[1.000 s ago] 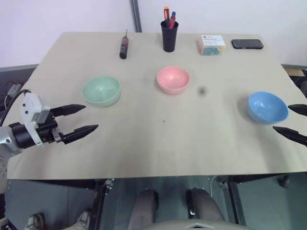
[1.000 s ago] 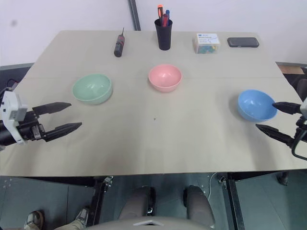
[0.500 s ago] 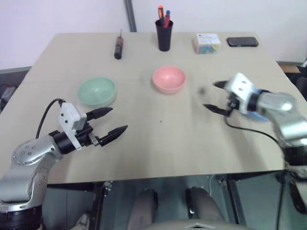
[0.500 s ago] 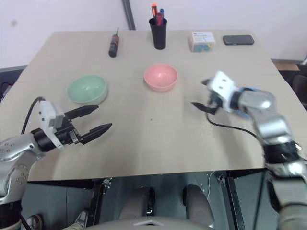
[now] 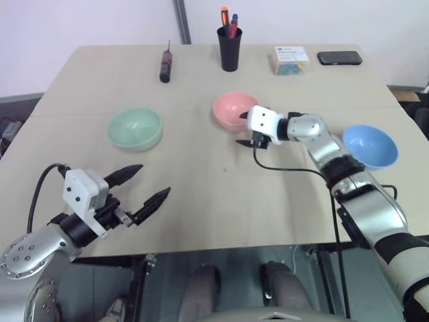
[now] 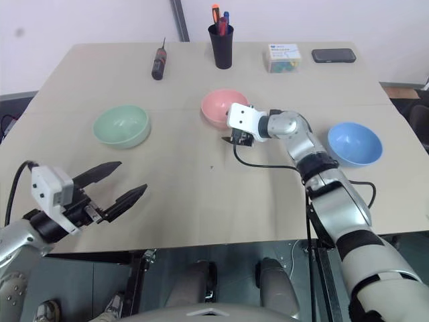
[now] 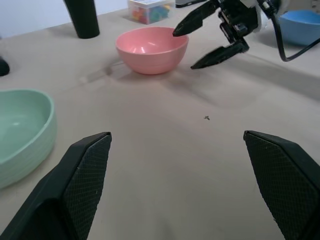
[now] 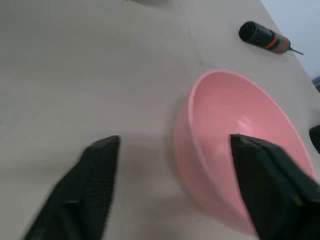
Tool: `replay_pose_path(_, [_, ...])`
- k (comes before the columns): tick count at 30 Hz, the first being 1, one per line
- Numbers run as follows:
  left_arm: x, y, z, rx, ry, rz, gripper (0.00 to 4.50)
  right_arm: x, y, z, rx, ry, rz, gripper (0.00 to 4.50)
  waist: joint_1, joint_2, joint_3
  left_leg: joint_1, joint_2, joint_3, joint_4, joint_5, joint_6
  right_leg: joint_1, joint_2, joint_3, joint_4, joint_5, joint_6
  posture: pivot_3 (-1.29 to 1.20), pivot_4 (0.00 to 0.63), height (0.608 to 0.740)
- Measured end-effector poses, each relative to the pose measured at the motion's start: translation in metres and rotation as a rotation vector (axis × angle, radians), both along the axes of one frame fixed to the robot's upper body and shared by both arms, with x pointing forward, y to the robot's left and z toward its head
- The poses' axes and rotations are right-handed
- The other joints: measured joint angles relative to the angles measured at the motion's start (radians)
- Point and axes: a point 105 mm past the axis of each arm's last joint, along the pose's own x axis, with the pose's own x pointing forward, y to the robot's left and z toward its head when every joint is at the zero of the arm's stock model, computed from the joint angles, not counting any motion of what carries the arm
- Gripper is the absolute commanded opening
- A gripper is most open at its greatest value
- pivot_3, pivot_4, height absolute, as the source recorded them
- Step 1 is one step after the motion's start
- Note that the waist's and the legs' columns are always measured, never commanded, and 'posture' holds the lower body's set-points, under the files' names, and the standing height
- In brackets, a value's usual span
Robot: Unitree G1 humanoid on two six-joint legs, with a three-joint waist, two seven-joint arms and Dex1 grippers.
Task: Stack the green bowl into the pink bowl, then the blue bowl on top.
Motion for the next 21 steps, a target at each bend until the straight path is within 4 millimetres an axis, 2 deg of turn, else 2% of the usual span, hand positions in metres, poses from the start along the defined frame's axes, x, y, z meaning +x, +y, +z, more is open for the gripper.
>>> replay_pose_path(3, [-0.0048, -0.0022, 0.0008, -0.002, -0.001, 0.009, 4.5, 0.0035, 0.0096, 0.0015, -0.034, -0.05, 0.006, 1.13, -0.002, 0.0, 0.0, 0.001, 0.0, 0.0, 0.0, 0.001, -0.001, 0.0, 0.0, 0.0, 0.003, 0.0, 0.0, 0.0, 0.15, 0.74])
replay_pose_path(6, [-0.007, 0.0004, 0.0003, -0.001, 0.004, 0.026, 4.5, 0.0051, 0.0095, -0.0003, -0.05, -0.067, 0.002, 0.04, -0.001, 0.0, 0.0, 0.001, 0.0, 0.0, 0.0, 0.001, -0.002, 0.0, 0.001, 0.0, 0.003, 0.0, -0.001, 0.0, 0.15, 0.74])
replay_pose_path(15, [-0.0065, 0.0019, 0.0023, -0.015, -0.005, 0.047, 4.5, 0.0051, 0.006, -0.0032, -0.124, -0.132, 0.028, 0.04, -0.002, 0.0, 0.0, 0.001, 0.0, 0.0, 0.0, 0.001, -0.002, -0.001, 0.001, 0.0, 0.004, 0.0, -0.001, 0.0, 0.15, 0.74])
replay_pose_path(17, [-0.0048, -0.0011, 0.0024, -0.021, -0.008, 0.034, 4.5, 0.0045, 0.0049, -0.0045, -0.132, -0.12, 0.034, 0.62, -0.001, 0.0, 0.0, 0.001, 0.0, 0.0, 0.0, 0.001, -0.002, 0.0, 0.001, 0.0, 0.004, 0.0, -0.001, 0.0, 0.15, 0.74])
replay_pose_path(18, [-0.0045, -0.0016, 0.0025, -0.022, -0.009, 0.032, 4.5, 0.0043, 0.0048, -0.0046, -0.133, -0.118, 0.035, 0.74, -0.001, 0.0, 0.0, 0.001, 0.0, 0.0, 0.0, 0.001, -0.002, 0.0, 0.001, 0.0, 0.004, 0.0, -0.001, 0.0, 0.15, 0.74])
replay_pose_path(20, [-0.0032, -0.0037, 0.0026, -0.026, -0.011, 0.022, 4.5, 0.0037, 0.0047, -0.0051, -0.133, -0.107, 0.04, 1.63, -0.001, 0.0, 0.0, 0.001, 0.0, 0.0, 0.0, 0.001, -0.002, 0.0, 0.001, 0.0, 0.004, 0.0, -0.001, 0.0, 0.15, 0.74])
replay_pose_path(21, [-0.0025, -0.005, 0.0028, -0.029, -0.013, 0.016, 4.5, 0.0034, 0.0045, -0.0053, -0.133, -0.101, 0.043, 1.79, -0.001, 0.0, 0.0, 0.001, 0.0, 0.0, 0.0, 0.001, -0.002, 0.0, 0.001, 0.0, 0.004, 0.0, -0.001, 0.0, 0.15, 0.74])
